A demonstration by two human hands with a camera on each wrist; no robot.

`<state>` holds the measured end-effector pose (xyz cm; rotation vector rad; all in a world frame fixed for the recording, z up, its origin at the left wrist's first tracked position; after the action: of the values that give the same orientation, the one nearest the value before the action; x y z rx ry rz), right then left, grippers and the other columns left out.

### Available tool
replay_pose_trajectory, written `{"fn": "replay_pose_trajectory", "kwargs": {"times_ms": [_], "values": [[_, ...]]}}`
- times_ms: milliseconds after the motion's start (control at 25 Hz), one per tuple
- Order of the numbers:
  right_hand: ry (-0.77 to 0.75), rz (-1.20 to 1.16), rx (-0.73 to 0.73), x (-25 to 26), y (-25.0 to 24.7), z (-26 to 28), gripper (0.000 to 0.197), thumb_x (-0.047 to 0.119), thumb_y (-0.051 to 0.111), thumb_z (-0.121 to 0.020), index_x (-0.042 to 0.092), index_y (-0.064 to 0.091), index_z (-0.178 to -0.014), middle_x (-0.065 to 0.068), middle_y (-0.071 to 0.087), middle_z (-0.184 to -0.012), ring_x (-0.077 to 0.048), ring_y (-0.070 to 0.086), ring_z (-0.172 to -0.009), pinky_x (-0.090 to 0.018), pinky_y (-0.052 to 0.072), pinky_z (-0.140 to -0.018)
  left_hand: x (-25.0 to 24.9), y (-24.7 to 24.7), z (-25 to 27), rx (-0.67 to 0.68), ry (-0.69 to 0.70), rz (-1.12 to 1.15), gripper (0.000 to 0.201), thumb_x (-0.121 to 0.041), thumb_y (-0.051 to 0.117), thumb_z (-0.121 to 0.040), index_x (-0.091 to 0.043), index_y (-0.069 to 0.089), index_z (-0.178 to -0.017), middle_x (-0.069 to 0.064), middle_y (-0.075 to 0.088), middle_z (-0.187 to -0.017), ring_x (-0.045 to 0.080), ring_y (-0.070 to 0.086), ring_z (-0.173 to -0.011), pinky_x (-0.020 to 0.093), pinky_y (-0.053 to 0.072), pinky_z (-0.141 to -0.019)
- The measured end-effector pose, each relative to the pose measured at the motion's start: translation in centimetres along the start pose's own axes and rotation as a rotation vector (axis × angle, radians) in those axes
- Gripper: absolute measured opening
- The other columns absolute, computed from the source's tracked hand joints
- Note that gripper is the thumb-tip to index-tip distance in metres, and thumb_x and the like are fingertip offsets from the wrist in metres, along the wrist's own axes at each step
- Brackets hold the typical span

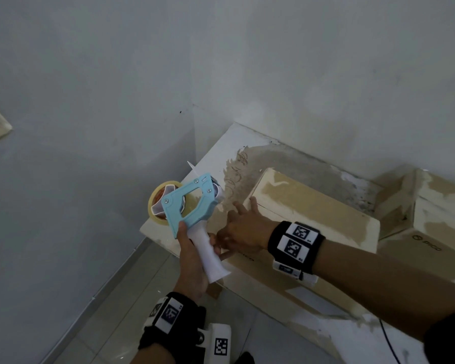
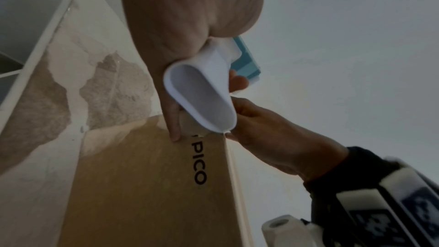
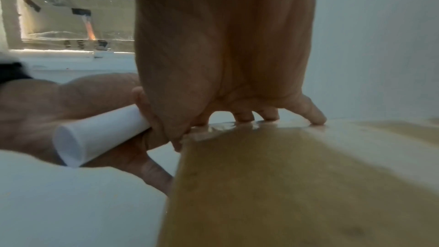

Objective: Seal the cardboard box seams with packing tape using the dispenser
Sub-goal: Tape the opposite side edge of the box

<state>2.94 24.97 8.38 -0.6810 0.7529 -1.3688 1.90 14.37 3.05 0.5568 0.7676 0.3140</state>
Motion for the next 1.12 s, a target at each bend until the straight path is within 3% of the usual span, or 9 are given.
{"fn": "replay_pose_trajectory", "kwargs": {"times_ms": [120, 400, 480, 560, 680, 760, 840, 1000, 1120], "values": [[0.038, 0.05, 0.009, 1.0, 0.4, -0.9, 0.044, 0.047, 0.035, -0.097, 0.032, 0.05, -0.135, -0.012, 0.038, -0.148, -0.04, 0.018, -0.144, -0.079, 0.001, -0.105, 0.0, -0.1, -0.1, 0.012, -0.003, -0.001, 0.067, -0.06, 0.04, -0.091, -0.008, 0.045, -0.133, 0.004, 0.044, -0.056, 0.013, 0.045, -0.043, 0.023, 0.045, -0.046], [0.03, 0.052, -0.062, 1.1, 0.9, -1.1, 0.048, 0.052, 0.022, -0.099, 0.036, 0.045, -0.139, -0.01, 0.04, -0.146, -0.037, 0.025, -0.14, -0.08, -0.002, -0.103, -1.9, -0.1, -0.1, 0.034, 0.032, -0.042, 0.065, -0.061, 0.04, -0.089, -0.014, 0.045, -0.133, 0.003, 0.044, -0.069, 0.014, 0.048, -0.054, 0.025, 0.047, -0.052], [-0.02, -0.043, -0.055, 0.6, -0.3, -0.2, 0.052, 0.052, 0.019, -0.1, 0.033, 0.037, -0.145, -0.007, 0.035, -0.153, -0.032, 0.022, -0.145, -0.074, 0.005, -0.109, -2.1, 0.3, -0.1, 0.06, 0.033, -0.055, 0.062, -0.06, 0.04, -0.09, -0.013, 0.049, -0.129, 0.003, 0.049, -0.068, 0.015, 0.05, -0.056, 0.027, 0.047, -0.054], [-0.065, -0.155, -0.2, -1.5, -3.4, 0.8, 0.048, 0.042, 0.03, -0.101, 0.023, 0.043, -0.144, -0.008, 0.04, -0.152, -0.029, 0.027, -0.143, -0.059, 0.023, -0.113, -1.8, 1.1, -0.2, 0.12, -0.004, -0.069, 0.057, -0.06, 0.038, -0.09, -0.012, 0.053, -0.117, 0.001, 0.048, -0.057, 0.014, 0.048, -0.045, 0.026, 0.045, -0.05], [0.248, -0.333, -0.414, -11.3, -5.9, 1.0, 0.041, 0.028, 0.038, -0.1, 0.013, 0.05, -0.137, -0.009, 0.046, -0.147, -0.031, 0.04, -0.134, -0.049, 0.036, -0.107, -1.1, 2.5, -0.3, 0.216, -0.068, -0.062, 0.056, -0.061, 0.037, -0.09, -0.011, 0.049, -0.112, 0.001, 0.043, -0.05, 0.014, 0.043, -0.038, 0.026, 0.044, -0.044], [0.459, -0.427, -0.358, -16.8, -4.4, 0.3, 0.043, 0.028, 0.035, -0.1, 0.015, 0.045, -0.14, -0.008, 0.045, -0.148, -0.031, 0.045, -0.131, -0.048, 0.038, -0.106, -0.8, 3.0, -0.8, 0.227, -0.094, -0.063, 0.056, -0.059, 0.036, -0.091, -0.01, 0.047, -0.117, 0.002, 0.043, -0.05, 0.015, 0.046, -0.038, 0.031, 0.049, -0.046], [0.47, -0.503, -0.297, -18.9, -2.8, -0.8, 0.039, 0.029, 0.033, -0.1, 0.014, 0.051, -0.132, -0.009, 0.054, -0.139, -0.03, 0.054, -0.121, -0.041, 0.042, -0.1, -0.4, 2.9, -1.5, 0.217, -0.114, -0.063, 0.058, -0.058, 0.033, -0.092, -0.01, 0.046, -0.122, 0.001, 0.045, -0.05, 0.016, 0.048, -0.039, 0.035, 0.052, -0.05], [0.434, -0.686, -0.256, -20.0, -1.1, -1.9, 0.027, 0.031, 0.04, -0.099, 0.011, 0.057, -0.1, -0.016, 0.064, -0.119, -0.032, 0.059, -0.108, -0.035, 0.041, -0.085, 0.3, 3.2, -2.4, 0.186, -0.156, -0.114, 0.062, -0.065, 0.037, -0.085, -0.013, 0.045, -0.118, -0.002, 0.044, -0.048, 0.013, 0.044, -0.037, 0.024, 0.042, -0.05], [0.436, -0.736, -0.267, -20.1, -2.8, -1.0, 0.039, 0.03, 0.043, -0.099, 0.009, 0.054, -0.13, -0.018, 0.054, -0.138, -0.033, 0.051, -0.125, -0.04, 0.04, -0.102, 0.5, 3.0, -2.1, 0.179, -0.143, -0.207, 0.053, -0.065, 0.048, -0.08, -0.017, 0.051, -0.1, 0.001, 0.045, -0.053, 0.013, 0.045, -0.039, 0.024, 0.038, -0.05]]}}
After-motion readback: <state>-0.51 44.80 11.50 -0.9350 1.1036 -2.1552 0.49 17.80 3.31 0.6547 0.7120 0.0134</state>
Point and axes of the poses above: each hand's wrist, its own z-axis away from the middle knuckle, its own y-axis out of the palm, x = y × z, the point moved 9 cm from there along -z, towards the middle knuckle
